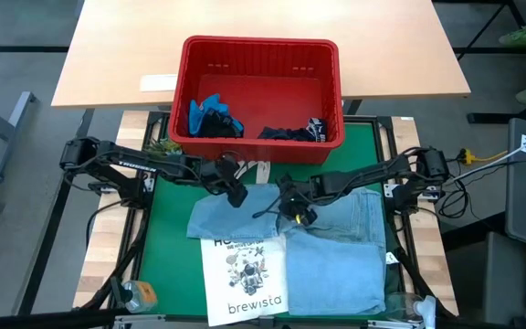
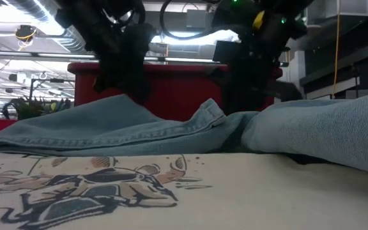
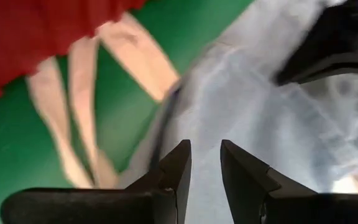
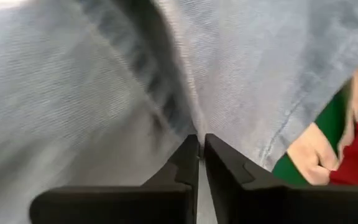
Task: Fold Laundry from Bin
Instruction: Fold the light blue jeans
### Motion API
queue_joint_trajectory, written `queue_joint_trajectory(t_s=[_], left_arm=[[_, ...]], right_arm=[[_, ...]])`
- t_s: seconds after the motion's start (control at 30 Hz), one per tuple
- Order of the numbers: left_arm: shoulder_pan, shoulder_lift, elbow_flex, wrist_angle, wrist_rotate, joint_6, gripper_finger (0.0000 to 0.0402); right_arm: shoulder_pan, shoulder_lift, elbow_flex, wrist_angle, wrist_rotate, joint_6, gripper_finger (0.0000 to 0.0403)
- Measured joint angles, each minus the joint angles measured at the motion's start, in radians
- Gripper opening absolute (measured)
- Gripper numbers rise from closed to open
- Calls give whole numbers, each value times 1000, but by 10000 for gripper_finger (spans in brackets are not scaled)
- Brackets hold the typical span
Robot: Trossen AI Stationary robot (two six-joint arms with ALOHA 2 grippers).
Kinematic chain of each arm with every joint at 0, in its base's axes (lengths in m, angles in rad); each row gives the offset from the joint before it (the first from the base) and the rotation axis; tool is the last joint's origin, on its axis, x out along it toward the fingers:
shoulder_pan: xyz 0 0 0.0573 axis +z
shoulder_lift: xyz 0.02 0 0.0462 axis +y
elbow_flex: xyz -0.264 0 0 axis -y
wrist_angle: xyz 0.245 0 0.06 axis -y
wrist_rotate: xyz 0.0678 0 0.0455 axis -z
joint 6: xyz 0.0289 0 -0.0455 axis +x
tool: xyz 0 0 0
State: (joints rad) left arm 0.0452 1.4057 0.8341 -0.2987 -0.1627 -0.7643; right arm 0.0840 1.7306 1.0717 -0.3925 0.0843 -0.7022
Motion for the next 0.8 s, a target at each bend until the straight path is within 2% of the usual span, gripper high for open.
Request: queue_joint_trajectory(t_s=[0.17, 0.37, 0.47, 0.63, 0.8], left_arm=[[0, 32, 0, -107, -49, -66, 74], [0, 64, -1, -155, -62, -71, 66], [0, 60, -1, -126, -58, -68, 61], [0, 42, -1, -88, -56, -65, 54], [0, 40, -1, -87, -49, -64, 49]], right_arm=[[34, -2, 80, -129, 1, -68, 5], [43, -2, 126, -240, 12, -84, 7], [40, -2, 126, -232, 64, -84, 3], [40, -2, 126, -200, 172, -83, 18], [40, 2, 126, -176, 141, -88, 32]])
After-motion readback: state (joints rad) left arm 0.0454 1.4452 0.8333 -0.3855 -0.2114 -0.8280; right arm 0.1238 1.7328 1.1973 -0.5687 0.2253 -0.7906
